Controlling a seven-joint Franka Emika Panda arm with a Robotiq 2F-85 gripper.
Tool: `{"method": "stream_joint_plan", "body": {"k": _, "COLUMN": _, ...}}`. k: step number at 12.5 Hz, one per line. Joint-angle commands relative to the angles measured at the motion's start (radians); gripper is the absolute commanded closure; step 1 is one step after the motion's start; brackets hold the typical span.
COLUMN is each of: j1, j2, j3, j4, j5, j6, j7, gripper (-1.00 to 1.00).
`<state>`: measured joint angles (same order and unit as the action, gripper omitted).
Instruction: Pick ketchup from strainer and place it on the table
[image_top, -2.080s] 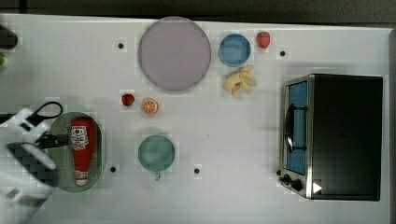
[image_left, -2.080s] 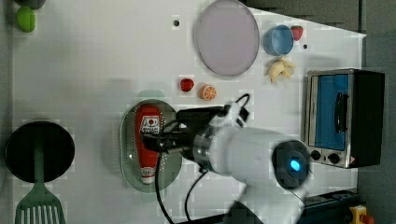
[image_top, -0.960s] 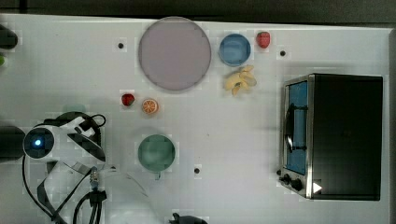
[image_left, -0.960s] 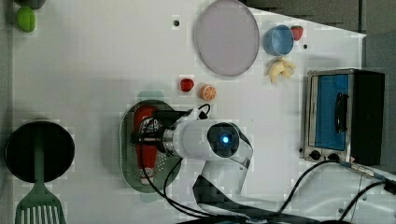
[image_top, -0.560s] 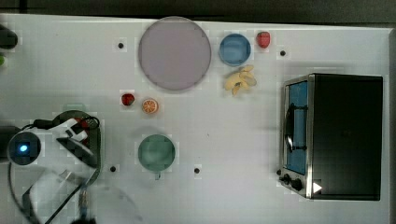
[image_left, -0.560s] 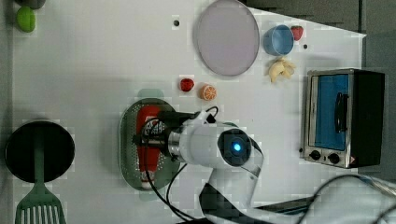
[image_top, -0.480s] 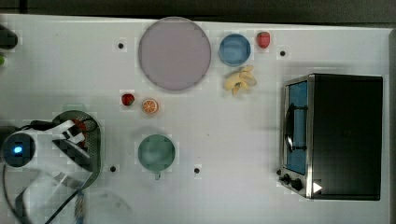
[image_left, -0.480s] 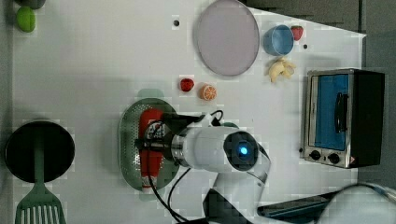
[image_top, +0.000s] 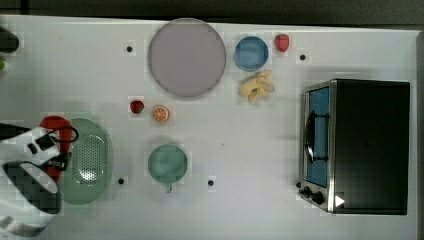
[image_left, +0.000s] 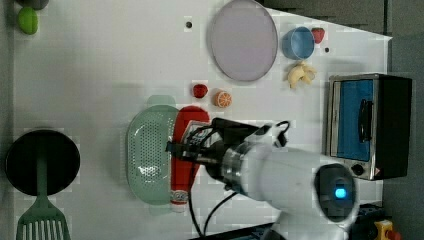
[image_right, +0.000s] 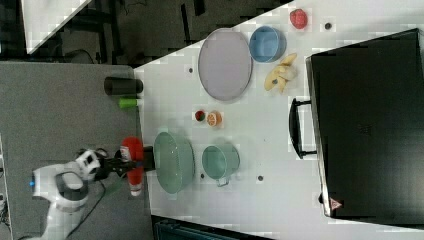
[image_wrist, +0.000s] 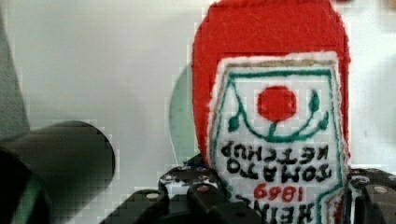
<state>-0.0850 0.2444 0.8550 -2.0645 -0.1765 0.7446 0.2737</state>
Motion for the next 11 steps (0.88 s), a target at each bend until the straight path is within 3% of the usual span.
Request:
{"method": "stream_joint_plan", "body": {"k": 1, "j1": -0.101, "j2": -0.006, "j3": -0.023, "j4": 0.095, "j5": 0.105, "j6": -0.13, "j7": -0.213, "gripper": -0.18}}
{"method": "stream_joint_plan", "body": {"k": 4, "j1": -0.19, "j2": -0.007, "j3": -0.063, "j4": 0.175, "j5": 0.155, "j6": -0.276, "j7": -0.366, "gripper": -0.18}}
{"method": "stream_joint_plan", "body": {"k": 11, "j1": -0.338, "j2": -0.004, "j3": -0.28, "j4": 0.208, "j5": 0.151, "j6": -0.289, "j7": -0.64, "gripper": -0.18}}
